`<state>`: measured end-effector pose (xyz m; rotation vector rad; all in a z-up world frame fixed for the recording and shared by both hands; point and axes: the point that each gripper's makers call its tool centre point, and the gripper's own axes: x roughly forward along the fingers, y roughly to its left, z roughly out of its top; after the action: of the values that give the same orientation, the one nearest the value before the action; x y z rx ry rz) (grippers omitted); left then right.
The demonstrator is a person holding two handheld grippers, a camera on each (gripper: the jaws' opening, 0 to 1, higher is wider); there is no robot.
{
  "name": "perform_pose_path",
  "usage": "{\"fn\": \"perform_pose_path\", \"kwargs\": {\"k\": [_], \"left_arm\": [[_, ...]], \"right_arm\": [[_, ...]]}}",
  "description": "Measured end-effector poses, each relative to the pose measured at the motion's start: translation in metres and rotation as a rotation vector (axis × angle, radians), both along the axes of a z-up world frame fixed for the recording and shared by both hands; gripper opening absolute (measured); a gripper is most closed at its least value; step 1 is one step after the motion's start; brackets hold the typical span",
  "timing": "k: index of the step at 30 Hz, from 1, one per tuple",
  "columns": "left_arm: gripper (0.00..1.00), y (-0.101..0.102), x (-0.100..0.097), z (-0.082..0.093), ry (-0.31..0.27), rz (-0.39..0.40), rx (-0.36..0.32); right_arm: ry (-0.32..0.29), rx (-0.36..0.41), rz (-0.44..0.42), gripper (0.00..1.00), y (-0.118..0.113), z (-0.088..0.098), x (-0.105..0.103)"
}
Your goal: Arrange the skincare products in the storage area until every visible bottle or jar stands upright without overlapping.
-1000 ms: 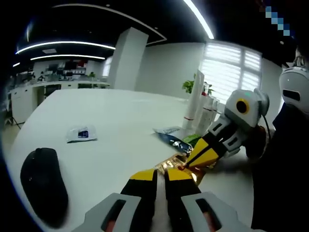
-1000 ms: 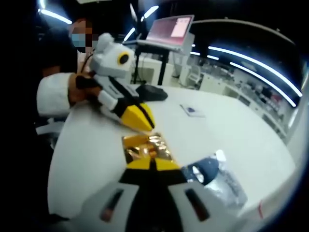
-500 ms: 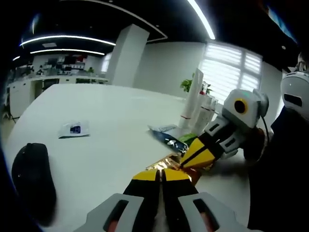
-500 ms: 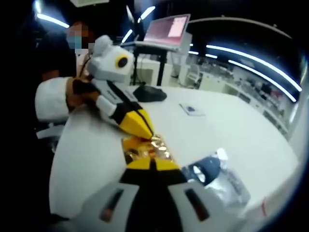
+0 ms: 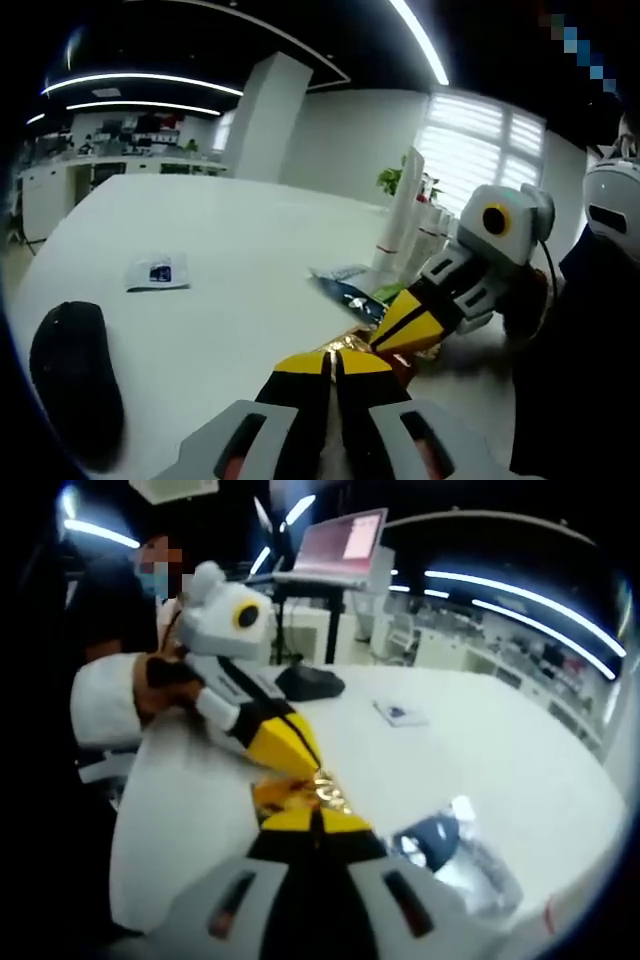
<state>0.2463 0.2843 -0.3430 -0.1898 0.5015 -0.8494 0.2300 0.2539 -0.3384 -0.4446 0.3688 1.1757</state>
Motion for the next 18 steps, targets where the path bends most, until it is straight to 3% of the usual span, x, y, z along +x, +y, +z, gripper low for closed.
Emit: {"fn": "perform_pose_path", "kwargs": {"k": [5,9,18], "left_arm": [[0.04,0.006,0.007,0.01,0.007,0.027,-0.048],[0.07,0.016,0.012,0.01,-0.013,0.05,0.008],[0.16,0.041,0.031,0.025,-0.048,0.11,0.039]], "right_arm": [[0.025,0.041,-0.023,0.0,0.006,0.006,0.009],[0.031,0.065,-0.038,0.02,0.013,0.01,0.018],[0.048,0.09,-0.043,0.1,0.024,0.013,0.026]]}}
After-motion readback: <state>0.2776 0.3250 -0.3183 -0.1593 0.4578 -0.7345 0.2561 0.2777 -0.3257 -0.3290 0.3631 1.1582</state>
